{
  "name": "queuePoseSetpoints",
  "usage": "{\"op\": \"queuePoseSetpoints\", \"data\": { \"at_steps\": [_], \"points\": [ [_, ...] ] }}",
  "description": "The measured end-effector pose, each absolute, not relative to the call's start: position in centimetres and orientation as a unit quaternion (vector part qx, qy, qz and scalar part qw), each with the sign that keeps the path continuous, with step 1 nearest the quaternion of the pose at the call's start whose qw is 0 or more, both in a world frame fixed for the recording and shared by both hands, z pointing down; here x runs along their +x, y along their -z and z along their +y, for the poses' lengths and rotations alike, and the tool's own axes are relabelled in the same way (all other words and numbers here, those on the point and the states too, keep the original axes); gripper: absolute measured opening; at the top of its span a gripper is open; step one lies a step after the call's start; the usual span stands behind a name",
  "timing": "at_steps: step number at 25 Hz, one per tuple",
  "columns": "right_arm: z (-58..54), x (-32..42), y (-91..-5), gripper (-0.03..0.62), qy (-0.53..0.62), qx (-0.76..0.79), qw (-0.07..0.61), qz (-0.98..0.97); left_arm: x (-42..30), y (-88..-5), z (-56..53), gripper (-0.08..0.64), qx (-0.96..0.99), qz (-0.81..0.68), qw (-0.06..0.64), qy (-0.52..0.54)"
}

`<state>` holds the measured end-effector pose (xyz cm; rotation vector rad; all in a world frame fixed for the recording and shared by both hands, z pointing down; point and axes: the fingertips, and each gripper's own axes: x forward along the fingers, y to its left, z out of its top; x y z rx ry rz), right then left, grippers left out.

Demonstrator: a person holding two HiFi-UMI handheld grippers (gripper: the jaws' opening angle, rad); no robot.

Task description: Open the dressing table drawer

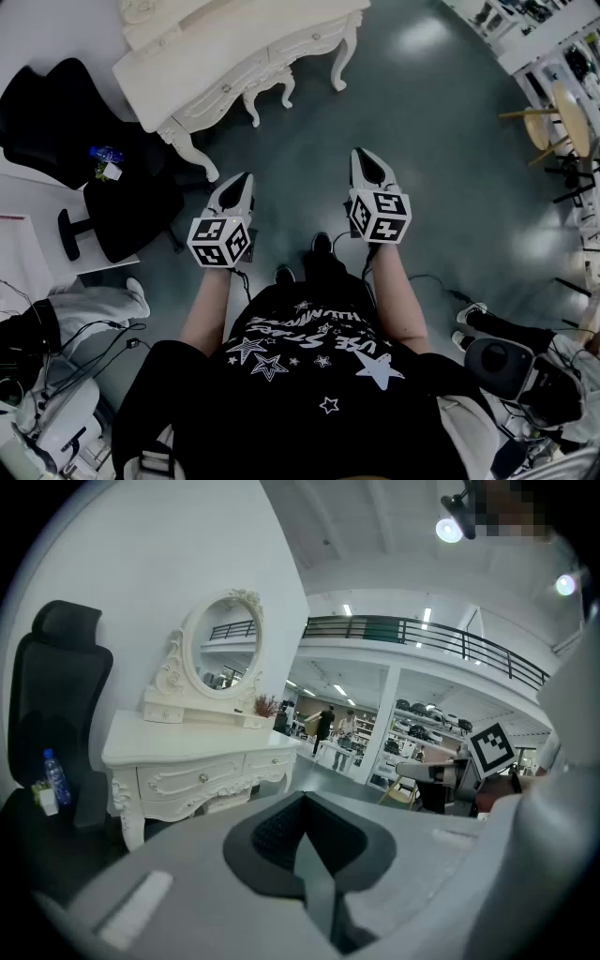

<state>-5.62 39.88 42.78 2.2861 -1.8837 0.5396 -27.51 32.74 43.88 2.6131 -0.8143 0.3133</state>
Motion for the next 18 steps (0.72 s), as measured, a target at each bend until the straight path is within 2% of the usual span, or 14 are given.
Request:
{"op": "queuePoseSetpoints", "data": {
  "at_steps": [14, 18],
  "points": [
    [42.1, -10.7, -41.4, 0.025, -0.169, 0.752, 0.072, -0.633, -32.4, -43.3, 35.7, 0.0, 0.935, -0.29, 0.174, -0.109],
    [43.4, -11.8, -42.1, 0.026, -0.193, 0.755, 0.047, -0.625, -33.6, -43.9, 37.1, 0.0, 0.935, -0.288, 0.173, -0.116]
  ]
}}
